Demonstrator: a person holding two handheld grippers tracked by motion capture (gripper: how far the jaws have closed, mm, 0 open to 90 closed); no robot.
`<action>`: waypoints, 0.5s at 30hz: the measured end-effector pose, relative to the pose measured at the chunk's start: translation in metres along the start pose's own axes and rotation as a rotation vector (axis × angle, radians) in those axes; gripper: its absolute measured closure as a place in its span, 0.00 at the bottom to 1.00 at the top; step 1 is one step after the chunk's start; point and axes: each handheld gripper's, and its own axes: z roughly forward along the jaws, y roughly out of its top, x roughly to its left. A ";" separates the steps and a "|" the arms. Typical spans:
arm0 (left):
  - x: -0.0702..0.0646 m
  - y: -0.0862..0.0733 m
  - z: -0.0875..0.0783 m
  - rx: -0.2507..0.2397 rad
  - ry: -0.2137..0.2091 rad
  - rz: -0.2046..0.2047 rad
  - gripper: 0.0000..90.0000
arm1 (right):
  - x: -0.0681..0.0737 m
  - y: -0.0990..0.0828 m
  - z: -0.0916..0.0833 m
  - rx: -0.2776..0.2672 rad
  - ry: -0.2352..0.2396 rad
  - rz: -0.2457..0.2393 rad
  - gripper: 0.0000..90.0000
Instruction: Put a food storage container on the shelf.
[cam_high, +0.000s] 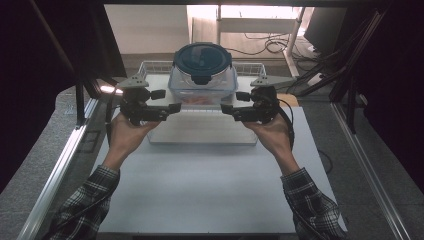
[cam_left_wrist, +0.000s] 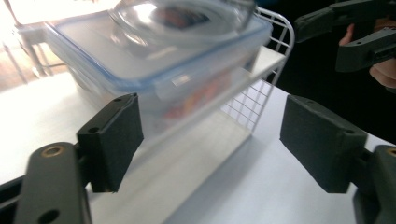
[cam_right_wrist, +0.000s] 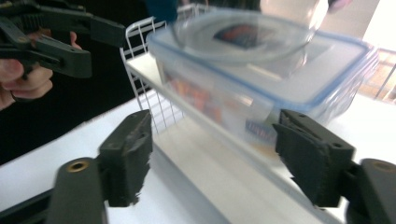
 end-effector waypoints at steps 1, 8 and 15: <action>-0.002 -0.003 0.001 0.006 -0.005 0.001 0.21 | 0.001 -0.003 0.000 0.007 0.000 -0.003 0.25; -0.009 -0.017 0.003 0.031 -0.016 0.008 0.18 | 0.005 -0.016 0.000 0.013 0.004 -0.004 0.19; -0.017 -0.029 -0.001 0.044 -0.028 0.014 0.15 | 0.006 -0.026 -0.003 0.018 0.010 0.006 0.14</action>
